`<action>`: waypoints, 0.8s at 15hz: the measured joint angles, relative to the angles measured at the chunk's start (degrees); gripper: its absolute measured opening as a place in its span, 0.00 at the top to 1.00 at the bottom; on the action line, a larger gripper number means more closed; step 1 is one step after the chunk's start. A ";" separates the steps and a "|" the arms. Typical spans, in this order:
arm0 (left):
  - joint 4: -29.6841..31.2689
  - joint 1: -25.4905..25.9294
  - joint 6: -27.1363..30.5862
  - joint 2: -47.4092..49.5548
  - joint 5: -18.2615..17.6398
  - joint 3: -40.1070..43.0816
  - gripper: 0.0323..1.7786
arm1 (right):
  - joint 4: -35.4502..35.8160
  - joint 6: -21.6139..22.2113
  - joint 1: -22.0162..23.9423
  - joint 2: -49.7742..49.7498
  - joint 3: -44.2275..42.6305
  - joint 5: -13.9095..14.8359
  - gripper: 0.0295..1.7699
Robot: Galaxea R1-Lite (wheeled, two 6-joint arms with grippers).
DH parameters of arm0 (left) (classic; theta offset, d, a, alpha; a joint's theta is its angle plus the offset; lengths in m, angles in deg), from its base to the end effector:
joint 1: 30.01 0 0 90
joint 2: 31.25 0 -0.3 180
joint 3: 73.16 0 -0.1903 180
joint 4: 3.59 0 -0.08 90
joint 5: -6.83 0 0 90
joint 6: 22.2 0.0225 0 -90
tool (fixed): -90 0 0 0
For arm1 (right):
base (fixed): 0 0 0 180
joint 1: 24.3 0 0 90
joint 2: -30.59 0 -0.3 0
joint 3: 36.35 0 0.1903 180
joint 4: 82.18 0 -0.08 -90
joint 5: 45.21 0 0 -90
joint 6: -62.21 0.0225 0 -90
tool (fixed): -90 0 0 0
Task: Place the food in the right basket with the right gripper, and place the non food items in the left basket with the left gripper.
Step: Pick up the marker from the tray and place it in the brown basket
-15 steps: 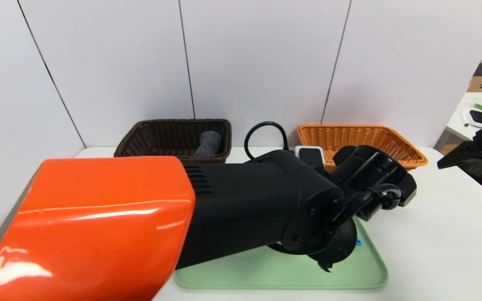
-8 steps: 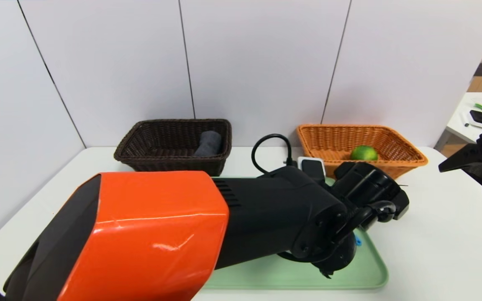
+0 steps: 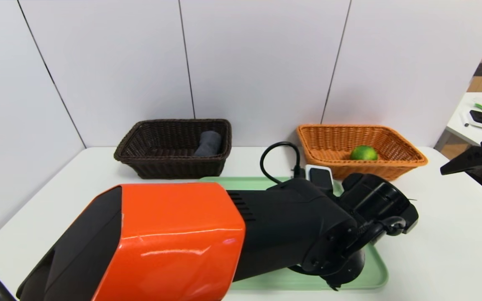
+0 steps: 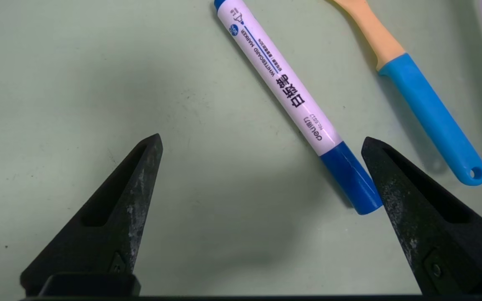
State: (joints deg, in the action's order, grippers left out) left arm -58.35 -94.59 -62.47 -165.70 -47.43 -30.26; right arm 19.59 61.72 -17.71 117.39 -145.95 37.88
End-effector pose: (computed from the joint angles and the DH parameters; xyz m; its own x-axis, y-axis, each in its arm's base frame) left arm 0.2096 -0.4103 0.1454 0.7415 -0.1995 -0.6406 0.2229 0.9738 -0.0453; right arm 0.2156 -0.0222 0.2890 0.5734 0.0549 -0.8175 0.0391 0.9948 0.0942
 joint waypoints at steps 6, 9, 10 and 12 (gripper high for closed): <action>-0.06 -0.59 0.91 -1.38 0.94 0.00 0.05 | 0.05 -0.15 -0.13 -0.77 0.22 -0.74 0.04; -0.28 -0.63 4.38 -1.93 3.01 0.06 0.05 | 0.07 -0.20 -0.44 -0.96 0.13 -0.85 0.04; -0.35 -0.59 5.35 -1.99 3.54 0.17 0.05 | 0.07 -0.22 -0.61 -1.07 0.13 -1.21 0.04; -0.28 -0.50 5.90 -2.01 4.25 0.28 0.05 | 0.07 -0.20 -0.80 -1.22 0.13 -1.79 0.04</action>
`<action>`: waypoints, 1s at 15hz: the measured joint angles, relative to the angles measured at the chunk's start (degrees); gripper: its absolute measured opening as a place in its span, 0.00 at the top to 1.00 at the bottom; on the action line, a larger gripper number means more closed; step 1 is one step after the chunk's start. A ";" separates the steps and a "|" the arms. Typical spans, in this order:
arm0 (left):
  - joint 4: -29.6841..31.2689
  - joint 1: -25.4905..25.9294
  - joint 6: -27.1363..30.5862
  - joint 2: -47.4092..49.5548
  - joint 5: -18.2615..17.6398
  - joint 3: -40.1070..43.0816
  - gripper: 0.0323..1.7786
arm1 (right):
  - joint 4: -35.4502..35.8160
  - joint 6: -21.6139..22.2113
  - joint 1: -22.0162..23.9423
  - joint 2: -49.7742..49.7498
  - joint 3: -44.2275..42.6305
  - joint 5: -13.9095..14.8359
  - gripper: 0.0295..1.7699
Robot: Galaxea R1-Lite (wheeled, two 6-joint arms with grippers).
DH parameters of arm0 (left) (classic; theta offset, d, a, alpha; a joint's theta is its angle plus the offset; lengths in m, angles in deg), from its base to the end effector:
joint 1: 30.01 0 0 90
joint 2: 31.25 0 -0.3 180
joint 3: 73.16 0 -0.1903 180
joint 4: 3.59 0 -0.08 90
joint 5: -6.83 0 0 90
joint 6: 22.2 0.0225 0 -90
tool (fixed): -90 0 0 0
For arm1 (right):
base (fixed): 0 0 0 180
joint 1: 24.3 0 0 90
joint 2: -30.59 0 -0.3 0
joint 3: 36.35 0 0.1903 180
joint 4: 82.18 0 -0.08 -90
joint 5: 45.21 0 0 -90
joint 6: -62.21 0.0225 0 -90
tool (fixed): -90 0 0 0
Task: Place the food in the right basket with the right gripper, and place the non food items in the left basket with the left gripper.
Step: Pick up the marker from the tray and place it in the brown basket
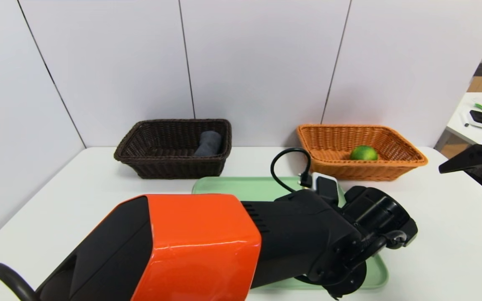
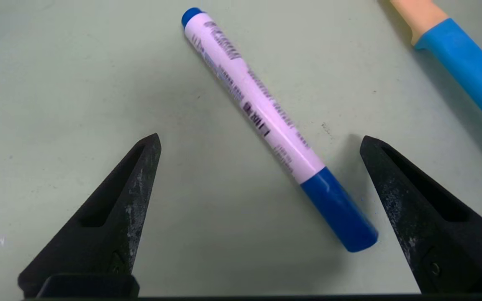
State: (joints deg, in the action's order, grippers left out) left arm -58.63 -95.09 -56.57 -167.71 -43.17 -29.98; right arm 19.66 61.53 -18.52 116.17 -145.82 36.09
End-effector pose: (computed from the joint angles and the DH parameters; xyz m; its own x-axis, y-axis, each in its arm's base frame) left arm 0.2086 -0.4147 0.1285 0.7696 -0.1308 -0.6250 0.2501 0.9623 0.1065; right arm 0.2099 -0.0178 0.2932 0.5895 0.0924 -0.8024 0.0021 0.9933 0.1159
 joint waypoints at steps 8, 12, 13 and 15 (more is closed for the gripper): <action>2.18 0.79 -3.54 0.13 -0.34 -0.02 0.05 | 0.09 -0.05 -0.46 0.06 0.49 -0.35 0.04; -3.30 1.62 -9.24 0.66 -1.19 0.02 0.05 | 0.76 -0.16 -0.57 0.15 0.46 -0.80 0.04; -3.66 1.88 -10.17 0.68 -1.27 0.05 0.05 | 0.80 -0.17 -0.60 0.15 0.40 -0.88 0.04; -3.41 1.95 -10.42 0.66 -1.28 0.05 0.05 | 0.78 -0.20 -0.74 0.12 0.33 -0.80 0.04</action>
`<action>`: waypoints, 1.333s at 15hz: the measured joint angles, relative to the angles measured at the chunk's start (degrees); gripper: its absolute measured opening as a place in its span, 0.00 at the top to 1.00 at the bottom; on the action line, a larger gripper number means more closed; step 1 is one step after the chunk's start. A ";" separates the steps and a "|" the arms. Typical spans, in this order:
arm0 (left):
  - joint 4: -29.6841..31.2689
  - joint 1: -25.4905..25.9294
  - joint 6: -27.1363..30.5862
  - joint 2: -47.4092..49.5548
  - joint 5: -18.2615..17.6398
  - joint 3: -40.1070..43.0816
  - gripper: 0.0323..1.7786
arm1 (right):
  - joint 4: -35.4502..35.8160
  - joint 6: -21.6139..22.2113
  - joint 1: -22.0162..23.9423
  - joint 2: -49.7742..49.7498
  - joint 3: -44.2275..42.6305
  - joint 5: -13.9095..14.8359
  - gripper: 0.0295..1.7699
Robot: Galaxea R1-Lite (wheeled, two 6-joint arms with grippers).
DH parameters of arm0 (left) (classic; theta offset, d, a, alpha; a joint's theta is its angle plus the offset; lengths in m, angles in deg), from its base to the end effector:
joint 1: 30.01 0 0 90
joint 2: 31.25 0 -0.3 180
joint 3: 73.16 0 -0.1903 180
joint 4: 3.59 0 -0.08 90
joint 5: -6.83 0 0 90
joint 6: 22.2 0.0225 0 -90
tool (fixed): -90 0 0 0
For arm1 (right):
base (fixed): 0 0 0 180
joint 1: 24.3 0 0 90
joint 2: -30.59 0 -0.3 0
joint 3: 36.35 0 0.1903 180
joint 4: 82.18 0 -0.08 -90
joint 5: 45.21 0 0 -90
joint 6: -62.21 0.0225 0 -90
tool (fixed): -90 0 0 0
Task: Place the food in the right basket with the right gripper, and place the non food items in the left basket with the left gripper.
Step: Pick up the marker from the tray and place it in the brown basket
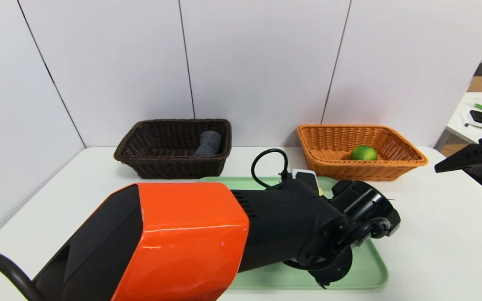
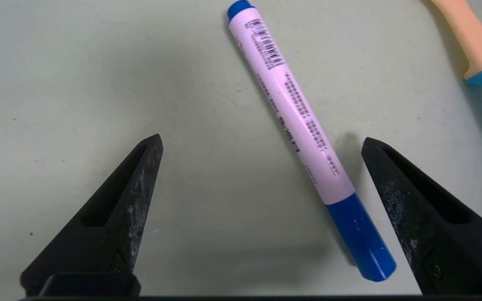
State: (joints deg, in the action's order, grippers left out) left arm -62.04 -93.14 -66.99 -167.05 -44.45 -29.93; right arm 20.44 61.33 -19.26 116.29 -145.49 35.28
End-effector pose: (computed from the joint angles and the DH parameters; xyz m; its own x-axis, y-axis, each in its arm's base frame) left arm 0.2195 -0.4020 0.1301 0.7476 -0.0914 -0.6579 0.1176 0.9931 -0.0044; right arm 0.2118 -0.0149 0.2922 0.5928 0.1136 -0.7973 -0.0226 0.9920 0.1245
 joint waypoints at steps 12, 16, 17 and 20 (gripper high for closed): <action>0.94 -0.07 -0.38 -0.66 -0.44 0.02 0.05 | 0.00 -0.17 -0.30 -0.10 -0.17 0.01 0.04; 0.59 -0.13 -1.51 -0.63 -0.49 0.02 0.09 | 0.05 -0.24 -0.38 -0.04 -0.35 0.00 0.04; 0.59 -0.27 -1.65 -0.63 -0.49 0.02 0.19 | 0.07 -0.22 -0.38 -0.04 -0.35 0.00 0.04; 0.63 -0.57 -2.23 -0.63 -0.71 0.02 0.44 | 0.07 -0.28 -0.38 -0.09 -0.44 0.00 0.04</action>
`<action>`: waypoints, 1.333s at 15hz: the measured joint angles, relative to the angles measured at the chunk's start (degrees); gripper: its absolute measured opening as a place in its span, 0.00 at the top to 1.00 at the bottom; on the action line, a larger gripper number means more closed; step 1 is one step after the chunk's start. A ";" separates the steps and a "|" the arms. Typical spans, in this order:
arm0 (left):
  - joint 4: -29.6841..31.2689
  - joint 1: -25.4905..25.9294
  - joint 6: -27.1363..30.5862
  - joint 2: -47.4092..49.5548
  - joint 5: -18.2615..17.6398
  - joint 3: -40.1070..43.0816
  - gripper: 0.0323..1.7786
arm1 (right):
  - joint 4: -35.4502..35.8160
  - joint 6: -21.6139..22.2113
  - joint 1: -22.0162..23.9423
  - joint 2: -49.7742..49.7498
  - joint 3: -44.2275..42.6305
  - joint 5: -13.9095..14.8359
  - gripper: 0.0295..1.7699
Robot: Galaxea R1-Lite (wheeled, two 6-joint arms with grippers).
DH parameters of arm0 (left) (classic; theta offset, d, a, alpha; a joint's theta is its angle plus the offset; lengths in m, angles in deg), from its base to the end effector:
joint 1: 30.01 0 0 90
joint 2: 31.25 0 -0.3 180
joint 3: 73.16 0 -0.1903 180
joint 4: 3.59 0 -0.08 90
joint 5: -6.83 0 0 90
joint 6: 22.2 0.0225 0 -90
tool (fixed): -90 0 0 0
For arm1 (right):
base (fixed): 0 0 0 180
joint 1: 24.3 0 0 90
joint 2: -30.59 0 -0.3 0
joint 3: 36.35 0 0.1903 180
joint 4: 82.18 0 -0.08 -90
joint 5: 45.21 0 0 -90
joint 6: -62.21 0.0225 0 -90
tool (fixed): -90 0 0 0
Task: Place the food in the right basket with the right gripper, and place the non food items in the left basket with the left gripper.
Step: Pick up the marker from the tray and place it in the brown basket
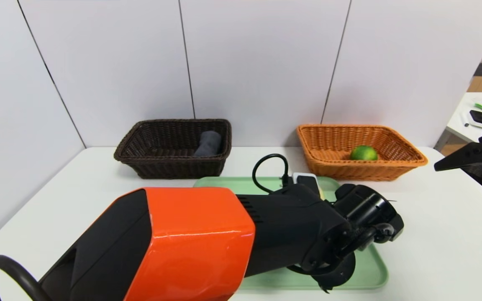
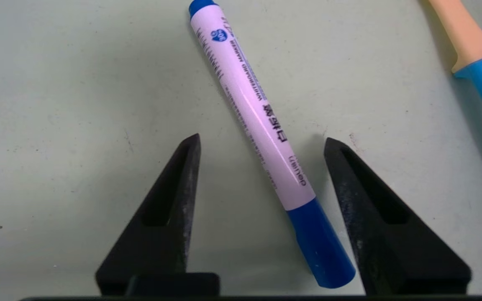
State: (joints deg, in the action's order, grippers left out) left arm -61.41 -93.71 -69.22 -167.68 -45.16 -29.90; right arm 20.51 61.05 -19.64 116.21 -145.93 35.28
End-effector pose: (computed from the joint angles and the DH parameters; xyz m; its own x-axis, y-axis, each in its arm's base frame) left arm 0.2163 -0.4064 0.1254 0.7396 -0.1066 -0.6646 0.1082 0.9934 -0.0389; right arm 0.2116 -0.0135 0.2944 0.6002 0.1168 -0.7913 -0.0344 0.9921 0.1204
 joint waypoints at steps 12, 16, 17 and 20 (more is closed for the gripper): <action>-1.71 -0.46 -0.96 2.40 -0.65 0.00 0.99 | -0.10 0.12 0.02 -0.59 -0.22 0.01 0.04; -1.93 -0.61 -1.05 2.86 -0.50 0.00 0.99 | -0.10 0.06 0.00 -0.98 -0.20 0.01 0.04; -2.28 -0.61 -0.94 2.95 -0.41 0.00 0.99 | -0.13 0.06 0.00 -1.02 -0.17 0.01 0.04; -4.94 -0.91 -0.06 3.63 -0.06 0.00 0.99 | -0.16 0.12 0.00 -1.02 -0.06 0.01 0.04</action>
State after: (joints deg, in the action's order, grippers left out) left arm -66.35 -94.62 -69.28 -164.05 -45.22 -29.90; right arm 20.35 61.17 -19.64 115.18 -145.99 35.30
